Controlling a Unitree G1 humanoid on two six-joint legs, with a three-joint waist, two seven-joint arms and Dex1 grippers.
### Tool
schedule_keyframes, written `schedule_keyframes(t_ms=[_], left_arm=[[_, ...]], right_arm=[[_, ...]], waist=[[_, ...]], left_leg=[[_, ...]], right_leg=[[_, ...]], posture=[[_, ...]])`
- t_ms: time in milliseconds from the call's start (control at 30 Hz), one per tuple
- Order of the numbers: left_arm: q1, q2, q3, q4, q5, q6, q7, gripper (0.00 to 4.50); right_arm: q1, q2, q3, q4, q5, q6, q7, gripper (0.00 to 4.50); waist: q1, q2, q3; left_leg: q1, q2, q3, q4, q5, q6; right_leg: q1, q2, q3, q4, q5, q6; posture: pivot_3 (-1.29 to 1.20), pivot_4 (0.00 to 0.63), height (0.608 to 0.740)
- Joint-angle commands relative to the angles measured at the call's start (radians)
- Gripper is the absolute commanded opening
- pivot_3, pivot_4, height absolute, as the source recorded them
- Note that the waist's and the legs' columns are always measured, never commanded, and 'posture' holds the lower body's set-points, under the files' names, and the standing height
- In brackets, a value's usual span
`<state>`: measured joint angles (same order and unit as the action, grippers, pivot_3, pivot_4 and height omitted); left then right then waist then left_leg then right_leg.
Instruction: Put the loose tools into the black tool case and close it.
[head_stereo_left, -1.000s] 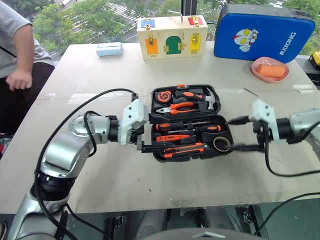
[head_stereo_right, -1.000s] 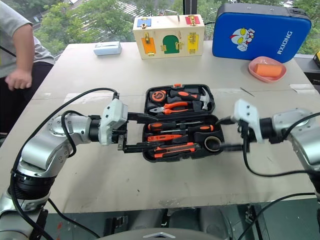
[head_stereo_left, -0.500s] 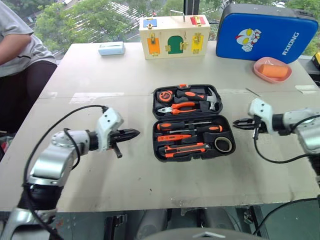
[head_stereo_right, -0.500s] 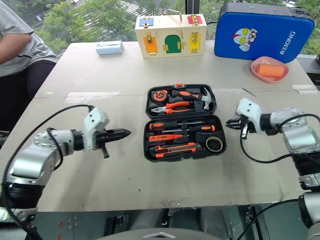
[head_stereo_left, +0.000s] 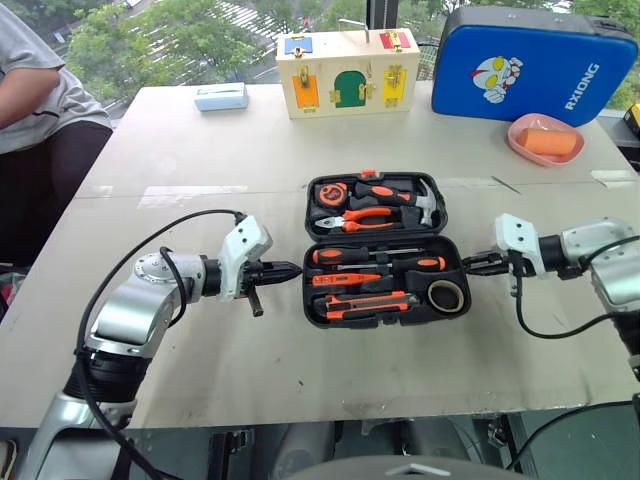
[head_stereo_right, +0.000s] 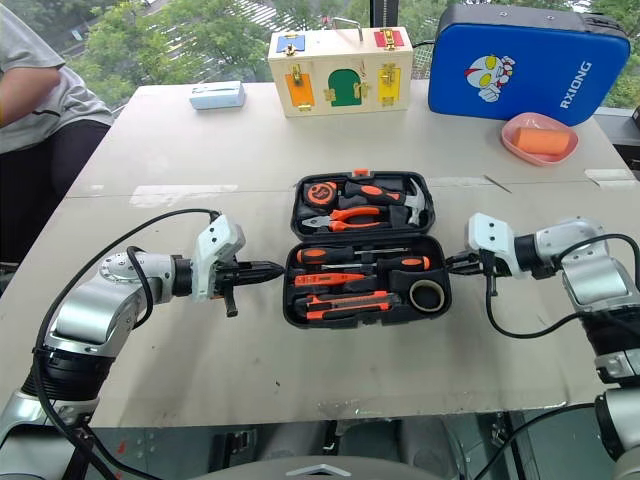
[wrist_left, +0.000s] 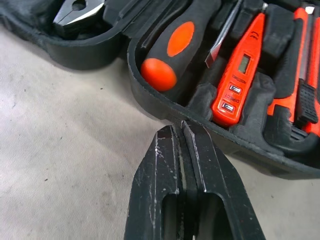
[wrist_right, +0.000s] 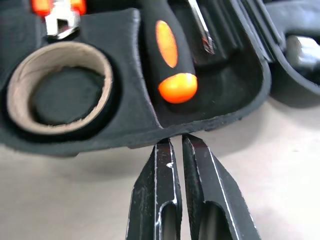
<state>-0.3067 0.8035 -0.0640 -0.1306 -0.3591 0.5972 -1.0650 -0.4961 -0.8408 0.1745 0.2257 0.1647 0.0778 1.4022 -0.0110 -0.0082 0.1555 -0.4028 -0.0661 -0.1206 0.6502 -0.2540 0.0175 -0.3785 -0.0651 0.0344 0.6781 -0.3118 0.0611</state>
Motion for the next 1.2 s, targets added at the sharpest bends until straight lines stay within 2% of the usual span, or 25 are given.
schedule_keyframes(t_ms=[33,267,400,567,767,867,933,1000,1100,1133,1200], left_arm=[[0.016,-0.005,-0.068,-0.082,0.006,-0.061,-0.058,0.03],[0.076,0.014,-0.078,-0.203,-0.049,0.006,-0.101,0.03],[0.114,0.027,-0.084,-0.241,-0.026,-0.004,-0.1,0.03],[0.148,0.034,-0.062,-0.24,-0.012,-0.014,-0.084,0.03],[0.216,0.104,0.028,-0.147,0.031,-0.036,-0.058,0.03],[0.243,0.138,0.087,-0.058,0.029,-0.029,-0.043,0.99],[0.224,0.125,0.169,-0.046,-0.078,0.101,-0.03,1.83],[0.168,0.092,0.25,-0.049,-0.2,0.268,0.014,2.76],[0.061,0.029,0.31,-0.02,-0.289,0.439,0.112,4.22],[0.005,-0.004,0.328,0.009,-0.318,0.509,0.155,4.5],[-0.1,-0.062,0.361,0.064,-0.367,0.643,0.225,4.5]], right_arm=[[0.041,0.011,-0.01,-0.145,0.086,0.007,0.064,0.0],[0.157,-0.027,-0.035,-0.288,0.12,0.057,0.088,0.0],[0.211,-0.05,-0.053,-0.324,0.113,0.059,0.084,0.0],[0.248,-0.067,-0.073,-0.287,0.044,-0.007,0.039,0.0],[0.271,-0.129,-0.123,-0.187,-0.02,-0.089,-0.016,0.0],[0.281,-0.168,-0.17,-0.177,0.038,0.024,-0.019,0.0],[0.271,-0.177,-0.216,-0.205,0.124,0.183,-0.025,0.52],[0.255,-0.175,-0.255,-0.232,0.195,0.327,-0.049,1.29],[0.213,-0.147,-0.277,-0.257,0.268,0.514,-0.114,2.76],[0.182,-0.122,-0.271,-0.261,0.288,0.6,-0.162,3.19],[0.123,-0.074,-0.251,-0.267,0.318,0.754,-0.242,4.15]], waist=[[0.0,0.0,0.0],[-0.001,0.0,0.0],[0.003,0.0,0.0],[0.005,0.0,0.0],[0.004,0.0,0.0],[0.001,0.001,0.0],[-0.003,0.001,-0.001],[-0.003,0.001,0.0],[0.001,0.001,0.0],[0.002,0.0,0.0],[0.001,-0.001,-0.001]], left_leg=[[0.0,0.0,0.0,0.0,0.0,0.0],[-0.001,0.0,-0.001,0.0,0.0,0.0],[-0.001,0.0,-0.001,0.0,0.0,0.0],[0.0,0.0,0.0,0.001,0.0,0.0],[0.0,0.0,0.0,0.001,0.0,0.0],[0.002,0.0,0.0,0.001,0.0,0.0],[0.003,0.0,0.001,0.0,-0.001,0.001],[0.003,0.001,0.0,0.0,-0.001,0.003],[0.002,0.001,-0.001,0.001,-0.002,0.004],[0.003,0.001,-0.001,0.002,-0.002,0.003],[0.002,0.0,-0.002,0.003,-0.001,0.001]], right_leg=[[0.0,0.0,0.0,0.0,0.0,0.0],[0.0,0.0,0.001,0.0,0.0,0.0],[0.0,0.0,0.002,-0.001,0.0,0.0],[0.001,0.0,0.003,0.0,0.0,0.0],[0.001,0.0,0.003,0.0,0.0,0.0],[0.002,0.0,0.004,0.001,0.0,0.0],[0.002,0.0,0.004,0.002,0.0,0.0],[0.002,0.001,0.005,0.002,0.0,0.0],[0.002,0.001,0.003,0.003,0.0,0.0],[0.002,0.001,0.003,0.002,0.0,0.0],[0.002,0.001,0.003,0.003,0.0,0.0]], posture=[[0.0,0.15,0.735],[0.0,0.15,0.735],[0.0,0.15,0.735],[0.0,0.15,0.735],[0.0,0.15,0.735],[0.0,0.15,0.735],[0.0,0.15,0.735],[0.0,0.15,0.735],[0.0,0.15,0.735],[0.0,0.15,0.735],[0.0,0.15,0.735]])
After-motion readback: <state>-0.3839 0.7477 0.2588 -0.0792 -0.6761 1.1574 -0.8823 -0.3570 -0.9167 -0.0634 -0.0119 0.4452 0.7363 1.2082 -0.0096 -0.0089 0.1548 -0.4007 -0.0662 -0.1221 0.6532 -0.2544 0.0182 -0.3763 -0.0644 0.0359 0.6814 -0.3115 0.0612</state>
